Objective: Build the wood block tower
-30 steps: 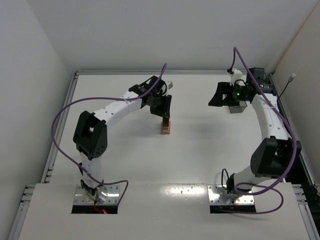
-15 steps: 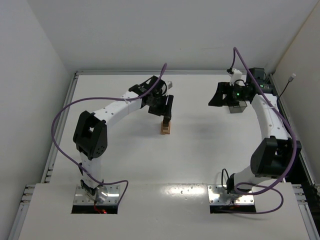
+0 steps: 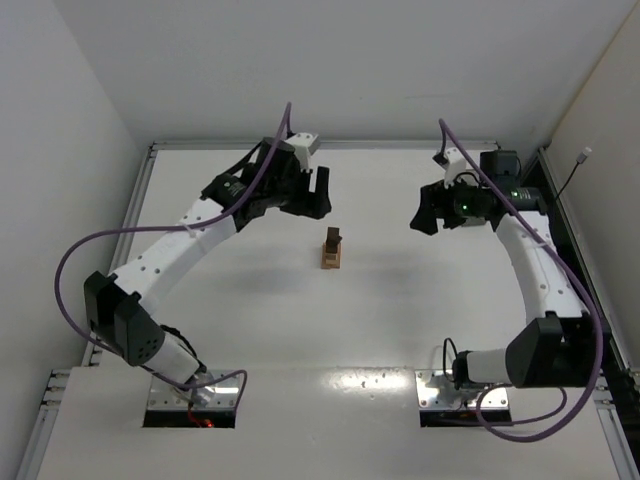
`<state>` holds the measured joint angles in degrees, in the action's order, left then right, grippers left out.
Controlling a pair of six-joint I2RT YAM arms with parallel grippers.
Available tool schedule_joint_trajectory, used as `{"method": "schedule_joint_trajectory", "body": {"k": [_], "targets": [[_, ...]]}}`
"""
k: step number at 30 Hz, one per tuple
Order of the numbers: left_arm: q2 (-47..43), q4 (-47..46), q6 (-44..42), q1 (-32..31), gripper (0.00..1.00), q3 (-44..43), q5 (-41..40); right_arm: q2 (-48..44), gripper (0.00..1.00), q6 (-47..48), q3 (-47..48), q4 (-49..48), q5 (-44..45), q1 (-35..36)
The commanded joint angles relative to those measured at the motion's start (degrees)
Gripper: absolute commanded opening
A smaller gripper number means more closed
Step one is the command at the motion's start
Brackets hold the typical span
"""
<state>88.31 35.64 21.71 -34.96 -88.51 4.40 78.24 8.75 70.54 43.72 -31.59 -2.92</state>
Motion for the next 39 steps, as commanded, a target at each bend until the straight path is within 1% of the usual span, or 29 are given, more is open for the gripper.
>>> {"method": "schedule_joint_trajectory", "body": {"k": [1,4,6,7,8,10,11,12,13,14,17,18,19,20,21,23,24,25,27,29,32,36,39], "targets": [[0.54,-0.75,-0.28,-0.72,0.71,4.04,-3.52,-0.56,0.71,3.99,1.42,-1.02,1.27,1.78],[1.95,-0.75,0.26,-0.72,0.72,4.84,-5.98,0.51,0.71,3.46,2.41,0.92,2.15,3.00],[2.65,-0.04,0.96,-0.72,0.72,6.15,-7.47,-0.27,0.65,5.22,1.54,1.63,0.58,4.75],[2.65,-0.04,0.96,-0.11,0.72,6.68,-8.00,-0.89,0.61,5.74,-0.21,0.15,0.57,5.98],[2.65,-0.04,0.96,-0.11,0.72,7.21,-8.01,-0.89,0.47,5.75,-0.93,-0.48,1.18,9.04],[2.13,-0.56,1.49,1.29,0.72,8.35,-8.01,0.15,0.32,5.75,-1.54,-1.00,4.08,11.78],[1.34,-0.57,1.49,1.91,0.72,8.35,-8.01,0.94,0.16,3.57,-1.55,-1.01,4.69,12.58],[0.81,-0.57,1.49,2.61,0.70,8.96,-8.01,1.91,0.08,2.33,-1.55,-1.71,5.31,13.37],[0.29,-0.57,1.49,4.18,0.69,8.97,-8.01,3.66,0.03,1.10,-1.55,-2.58,5.31,13.38],[-0.24,-0.57,1.49,4.98,0.69,8.97,-8.62,4.46,0.00,-2.39,-2.07,-3.29,7.49,14.16],[-2.17,-0.57,2.71,8.85,0.69,10.37,-9.41,7.54,0.00,-6.98,-2.60,-5.84,9.53,16.27],[-3.40,-0.57,3.24,9.90,0.69,10.98,-9.41,8.15,0.00,-10.56,-3.13,-6.54,10.32,17.50],[-4.02,-1.09,4.12,10.96,0.80,12.30,-9.41,8.77,0.00,-12.08,-3.74,-7.16,11.02,18.03],[-4.63,-1.10,4.12,13.05,0.87,13.09,-9.41,9.47,0.02,-13.14,-3.75,-7.77,11.98,18.56],[-5.95,-1.62,4.82,14.21,1.00,14.84,-8.89,10.70,0.02,-16.63,-3.75,-8.39,12.95,19.61],[-7.01,-1.62,5.53,17.62,1.00,16.43,-8.19,12.46,0.02,-20.43,-2.44,-8.39,17.24,20.75],[-7.54,-1.62,4.84,18.86,1.00,17.14,-7.23,13.42,0.02,-23.66,-1.82,-8.39,18.22,21.80],[-7.54,-2.15,4.83,19.92,1.00,18.53,-6.61,14.83,0.02,-24.91,-1.81,-8.39,19.10,21.81],[-9.29,-2.85,5.35,23.35,1.00,20.21,-4.07,16.06,0.00,-27.63,0.64,-8.39,20.24,24.35],[-10.00,-3.72,5.36,26.33,1.00,22.49,-0.47,17.73,0.00,-28.87,2.66,-8.91,22.45,25.85],[-10.53,-3.73,5.88,29.06,1.00,24.16,1.82,20.54,0.00,-30.63,5.21,-8.92,24.64,28.23],[-11.06,-4.26,6.41,30.39,1.00,25.40,3.07,24.58,0.00,-32.31,8.73,-8.92,25.27,29.28],[-11.06,-4.26,6.41,30.39,1.00,25.40,3.07,25.65,0.01,-32.84,10.58,-8.92,25.27,29.90]]}}
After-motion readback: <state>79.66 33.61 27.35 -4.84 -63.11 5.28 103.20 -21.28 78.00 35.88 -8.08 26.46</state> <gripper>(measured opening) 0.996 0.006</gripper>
